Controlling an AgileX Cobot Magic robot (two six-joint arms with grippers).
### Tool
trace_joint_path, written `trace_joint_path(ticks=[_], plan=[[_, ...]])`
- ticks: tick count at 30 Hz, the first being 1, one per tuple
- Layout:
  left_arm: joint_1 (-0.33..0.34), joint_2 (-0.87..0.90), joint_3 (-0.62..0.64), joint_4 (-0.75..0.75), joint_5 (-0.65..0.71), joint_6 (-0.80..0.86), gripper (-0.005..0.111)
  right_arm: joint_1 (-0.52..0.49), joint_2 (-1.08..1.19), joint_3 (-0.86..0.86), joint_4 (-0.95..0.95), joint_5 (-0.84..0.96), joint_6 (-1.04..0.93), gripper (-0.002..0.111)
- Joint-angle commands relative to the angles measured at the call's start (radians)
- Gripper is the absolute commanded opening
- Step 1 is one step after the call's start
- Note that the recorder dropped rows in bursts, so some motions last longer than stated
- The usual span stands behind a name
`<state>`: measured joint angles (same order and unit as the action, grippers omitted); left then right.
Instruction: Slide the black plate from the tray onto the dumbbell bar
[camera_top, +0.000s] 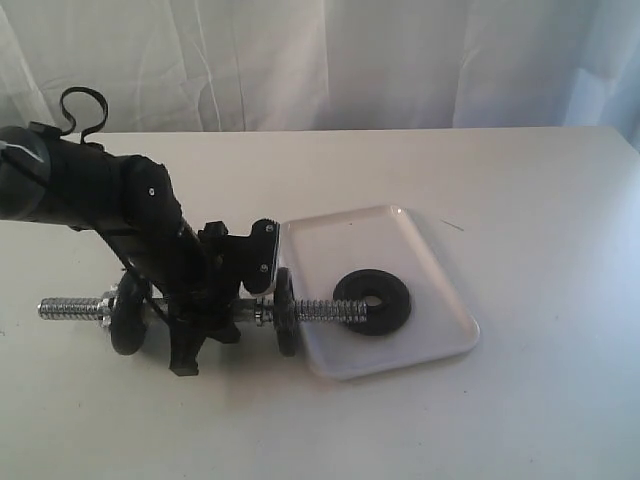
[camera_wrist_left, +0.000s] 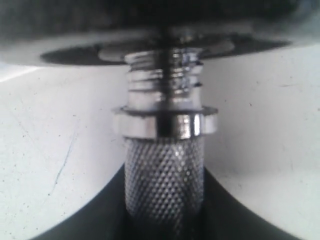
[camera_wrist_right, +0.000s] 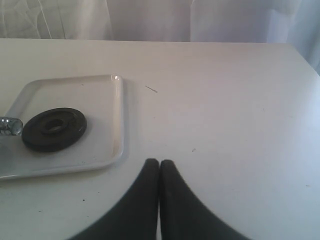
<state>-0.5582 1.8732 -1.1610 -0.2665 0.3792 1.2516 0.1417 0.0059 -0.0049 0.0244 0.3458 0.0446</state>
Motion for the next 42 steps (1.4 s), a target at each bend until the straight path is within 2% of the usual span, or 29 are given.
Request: trace_joint_path(ticks=[1,11,33,36,40,42], plan=[[-0.002,-0.114,-0.02,-0.042,-0.035,-0.026,0.0,-0.006,-0.006,0.005,0.002,-0.002,0.004,0.0],[-0.002,-0.187,-0.02,-0.122,-0.065,-0.026,0.0,-0.006,-0.006,0.005,0.002,-0.002,0.004,0.0],[-0.002,-0.225,-0.02,-0.125,-0.102,-0.143,0.0,-0.006,-0.006,0.005,-0.024,-0.043,-0.009,0.0],[-0.002,-0.264,-0.02,-0.125,-0.11,-0.158,0.0,-0.004,-0.006,0.005,0.057,-0.213,0.085,0.0],[0.0,-0.308,-0.02,-0.125,-0.132,-0.191,0.0,-0.004,-0.006,0.005,0.302,-0.442,0.397,0.0],[0.0,-0.319,-0.02,-0.125,-0.127,-0.191,0.0,-0.004,-0.006,0.005,0.347,-0.491,0.516,0.0]])
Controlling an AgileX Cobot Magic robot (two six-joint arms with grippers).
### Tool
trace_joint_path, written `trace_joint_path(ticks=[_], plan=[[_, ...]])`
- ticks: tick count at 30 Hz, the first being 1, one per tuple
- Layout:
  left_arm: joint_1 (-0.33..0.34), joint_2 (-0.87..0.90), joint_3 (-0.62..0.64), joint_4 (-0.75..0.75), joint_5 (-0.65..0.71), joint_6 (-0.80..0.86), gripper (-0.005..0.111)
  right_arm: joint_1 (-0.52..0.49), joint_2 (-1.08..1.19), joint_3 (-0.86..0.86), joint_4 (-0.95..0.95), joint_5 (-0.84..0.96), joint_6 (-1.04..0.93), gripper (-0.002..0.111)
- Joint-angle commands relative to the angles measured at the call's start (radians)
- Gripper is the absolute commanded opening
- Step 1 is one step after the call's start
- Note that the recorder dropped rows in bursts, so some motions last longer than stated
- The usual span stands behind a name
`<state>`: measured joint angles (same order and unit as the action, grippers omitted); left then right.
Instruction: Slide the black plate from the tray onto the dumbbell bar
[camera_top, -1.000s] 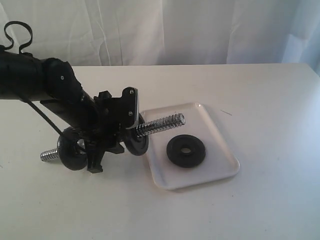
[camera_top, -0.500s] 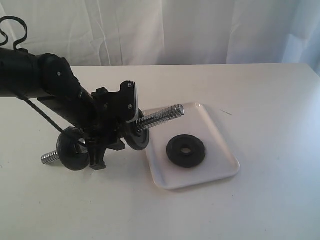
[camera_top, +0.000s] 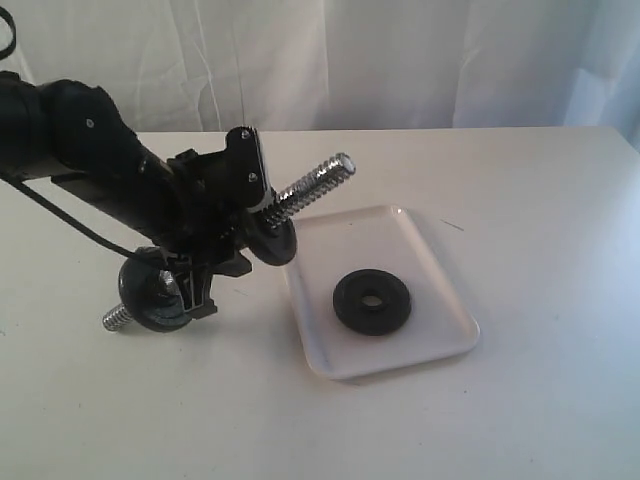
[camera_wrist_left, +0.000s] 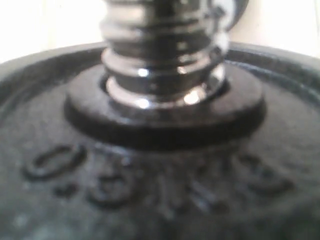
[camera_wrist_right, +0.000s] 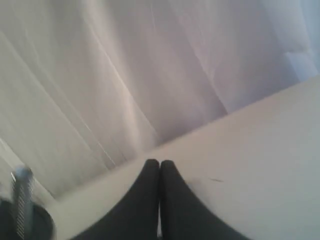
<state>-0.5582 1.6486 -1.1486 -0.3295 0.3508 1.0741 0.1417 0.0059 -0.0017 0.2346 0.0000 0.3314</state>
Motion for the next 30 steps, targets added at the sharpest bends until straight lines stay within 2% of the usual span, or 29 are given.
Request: trace_joint_path(ticks=[1,9,13,18,21,25,30], plan=[[0.0,-0.097,-0.032,-0.062,-0.097,-0.016,0.0,-0.004,-0.006,0.002,0.136,-0.149,0.277,0.0],[0.054,-0.102,-0.031,-0.062,-0.082,-0.085,0.0,-0.004,-0.006,0.002,0.138,-0.091,0.39,0.0],[0.088,-0.106,-0.031,-0.062,-0.058,-0.09,0.0,0.0,-0.006,-0.057,0.036,-0.049,0.37,0.0],[0.1,-0.108,-0.028,-0.062,-0.044,-0.09,0.0,0.039,0.061,-0.291,-0.123,0.098,0.183,0.0],[0.1,-0.115,-0.028,-0.062,-0.044,-0.09,0.0,0.058,0.329,-0.59,-0.111,0.413,-0.178,0.0],[0.1,-0.122,-0.028,-0.062,-0.044,-0.092,0.0,0.058,0.694,-0.895,-0.111,0.672,-0.43,0.0],[0.1,-0.124,-0.028,-0.062,-0.041,-0.11,0.0,0.058,0.926,-1.062,-0.082,0.645,-0.371,0.0]])
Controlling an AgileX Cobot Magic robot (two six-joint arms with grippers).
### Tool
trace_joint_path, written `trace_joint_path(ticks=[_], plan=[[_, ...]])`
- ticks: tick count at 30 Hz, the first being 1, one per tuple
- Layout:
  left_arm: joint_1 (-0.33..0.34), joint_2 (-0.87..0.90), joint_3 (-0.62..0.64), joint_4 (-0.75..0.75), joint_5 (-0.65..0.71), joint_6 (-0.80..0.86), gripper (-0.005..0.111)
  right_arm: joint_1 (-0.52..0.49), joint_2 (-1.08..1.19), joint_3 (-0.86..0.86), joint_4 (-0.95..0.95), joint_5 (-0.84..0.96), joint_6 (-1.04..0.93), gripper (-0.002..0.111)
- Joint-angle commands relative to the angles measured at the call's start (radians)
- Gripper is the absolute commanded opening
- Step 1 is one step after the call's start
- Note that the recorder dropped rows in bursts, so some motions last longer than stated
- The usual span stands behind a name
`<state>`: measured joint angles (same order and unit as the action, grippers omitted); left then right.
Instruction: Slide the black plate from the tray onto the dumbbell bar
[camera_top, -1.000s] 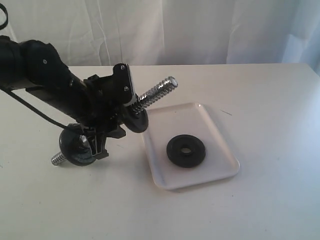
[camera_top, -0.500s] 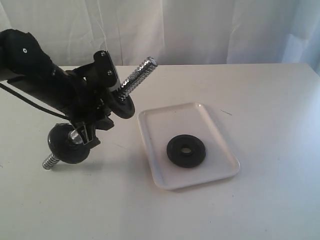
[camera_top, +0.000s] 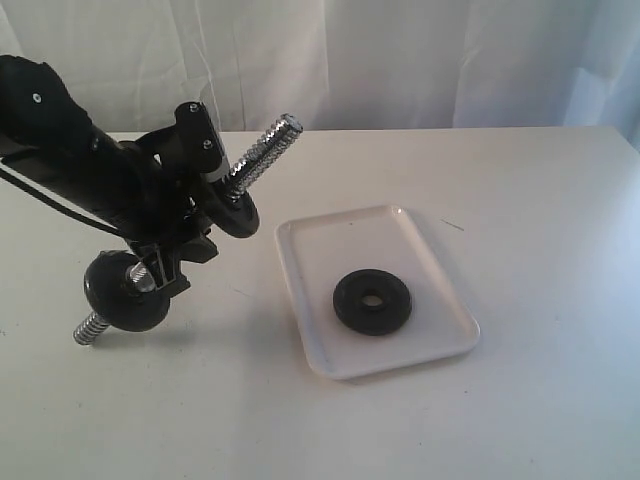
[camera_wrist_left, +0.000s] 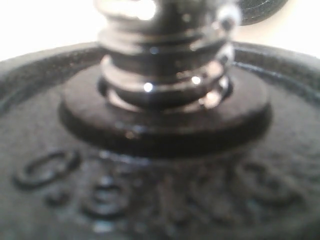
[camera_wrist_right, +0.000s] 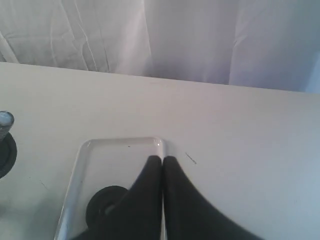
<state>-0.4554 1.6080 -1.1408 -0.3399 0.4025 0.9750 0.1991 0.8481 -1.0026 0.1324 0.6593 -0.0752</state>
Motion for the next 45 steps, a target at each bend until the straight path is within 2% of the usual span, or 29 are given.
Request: trace_joint_path(ticks=[1,5,7,10,12,15,21,23,28,32,34,37,39,42,45], plan=[[-0.003,-0.083,-0.036,-0.051,-0.09,-0.013,0.0,0.001,0.098,-0.066,0.028,-0.012,0.036,0.0],[-0.003,-0.083,-0.036,-0.051,-0.087,-0.013,0.0,0.001,0.147,-0.066,0.096,-0.038,-0.033,0.0],[-0.003,-0.083,-0.036,-0.051,-0.087,-0.013,0.0,0.001,0.181,-0.067,0.18,-0.03,-0.159,0.0],[-0.003,-0.083,-0.036,-0.051,-0.087,-0.011,0.0,0.001,0.253,-0.086,0.319,0.045,-0.336,0.001],[-0.003,-0.083,-0.036,-0.05,-0.087,-0.011,0.0,0.001,0.321,-0.108,0.374,0.116,-0.411,0.006],[-0.003,-0.083,-0.036,-0.046,-0.087,-0.011,0.0,0.001,0.418,-0.143,0.379,0.193,-0.448,0.025],[0.016,-0.083,-0.036,-0.041,-0.085,-0.011,0.0,0.002,0.572,-0.187,0.385,0.236,-0.451,0.082],[0.036,-0.083,-0.036,-0.041,-0.083,-0.011,0.0,0.002,0.61,-0.189,0.39,0.234,-0.451,0.091],[0.091,-0.083,-0.036,-0.041,-0.048,-0.011,0.0,0.023,0.706,-0.189,0.397,0.236,-0.433,0.092],[0.095,-0.083,-0.036,-0.041,-0.01,-0.011,0.0,0.07,0.741,-0.196,0.395,0.247,-0.449,0.091],[0.095,-0.083,-0.036,-0.041,-0.007,-0.011,0.0,0.072,0.736,-0.196,0.402,0.258,-0.485,0.087],[0.095,-0.083,-0.036,-0.041,-0.014,-0.011,0.0,0.072,0.734,-0.196,0.426,0.258,-0.437,0.087],[0.095,-0.083,-0.036,-0.041,-0.019,-0.011,0.0,0.072,0.734,-0.196,0.437,0.249,-0.431,0.092],[0.095,-0.083,-0.036,-0.041,-0.02,-0.011,0.0,0.072,0.734,-0.196,0.446,0.244,-0.424,0.105],[0.095,-0.083,-0.036,-0.041,-0.02,-0.011,0.0,0.072,0.734,-0.196,0.459,0.252,-0.424,0.105]])
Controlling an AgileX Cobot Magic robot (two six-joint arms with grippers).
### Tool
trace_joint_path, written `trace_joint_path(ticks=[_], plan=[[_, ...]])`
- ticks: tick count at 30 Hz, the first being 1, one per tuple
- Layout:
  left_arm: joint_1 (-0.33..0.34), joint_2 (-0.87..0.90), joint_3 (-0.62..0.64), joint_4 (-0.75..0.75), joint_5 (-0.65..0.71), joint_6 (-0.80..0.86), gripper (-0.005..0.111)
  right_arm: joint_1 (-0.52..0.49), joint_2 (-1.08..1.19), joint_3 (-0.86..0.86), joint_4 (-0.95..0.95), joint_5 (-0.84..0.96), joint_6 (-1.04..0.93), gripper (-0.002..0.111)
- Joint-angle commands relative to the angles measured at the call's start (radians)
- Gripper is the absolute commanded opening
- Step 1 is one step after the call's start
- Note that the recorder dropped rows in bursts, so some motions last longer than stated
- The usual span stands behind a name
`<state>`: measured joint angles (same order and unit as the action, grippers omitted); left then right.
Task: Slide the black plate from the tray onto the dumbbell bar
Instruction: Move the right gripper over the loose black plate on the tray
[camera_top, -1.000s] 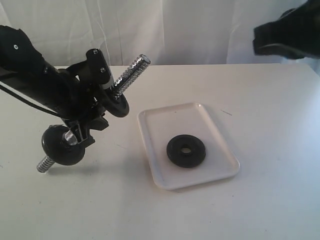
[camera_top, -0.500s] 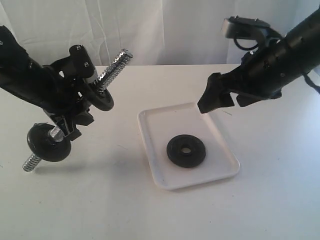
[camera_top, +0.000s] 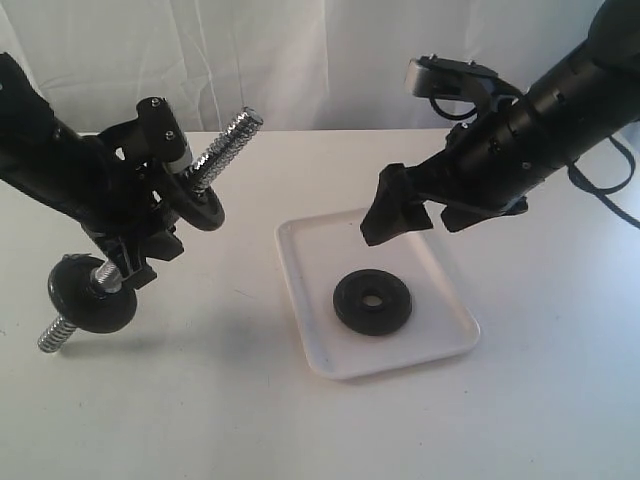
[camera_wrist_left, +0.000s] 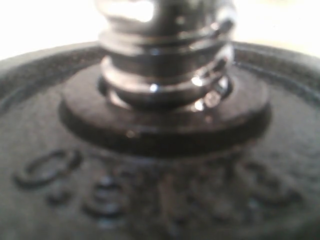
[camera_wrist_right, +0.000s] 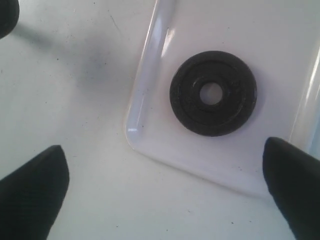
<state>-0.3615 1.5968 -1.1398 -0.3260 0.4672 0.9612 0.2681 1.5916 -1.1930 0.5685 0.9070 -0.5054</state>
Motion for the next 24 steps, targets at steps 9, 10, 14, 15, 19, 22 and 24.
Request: trace_joint_path(ticks=[9,10,14,15,19,22,24], plan=[[0.001,-0.072,-0.037,-0.055,-0.082,0.003,0.0,0.003,-0.01,-0.006,0.056,0.037,-0.072,0.105],[0.001,-0.072,-0.037,-0.055,-0.082,0.003,0.0,0.003,-0.01,-0.006,0.066,0.04,-0.081,0.105],[0.001,-0.072,-0.037,-0.055,-0.086,0.003,0.0,0.009,-0.01,-0.032,0.052,0.051,-0.117,0.105],[0.001,-0.072,-0.037,-0.055,-0.086,0.005,0.0,0.013,-0.008,-0.046,0.036,0.053,-0.118,0.105],[0.001,-0.072,-0.037,-0.055,-0.089,0.005,0.0,0.049,0.025,-0.118,-0.052,0.053,-0.118,0.105],[0.001,-0.072,-0.037,-0.055,-0.093,0.001,0.0,0.084,0.078,-0.165,-0.131,0.053,-0.118,0.105],[0.001,-0.072,-0.037,-0.055,-0.107,-0.022,0.0,0.106,0.115,-0.185,-0.17,0.053,-0.118,0.105]])
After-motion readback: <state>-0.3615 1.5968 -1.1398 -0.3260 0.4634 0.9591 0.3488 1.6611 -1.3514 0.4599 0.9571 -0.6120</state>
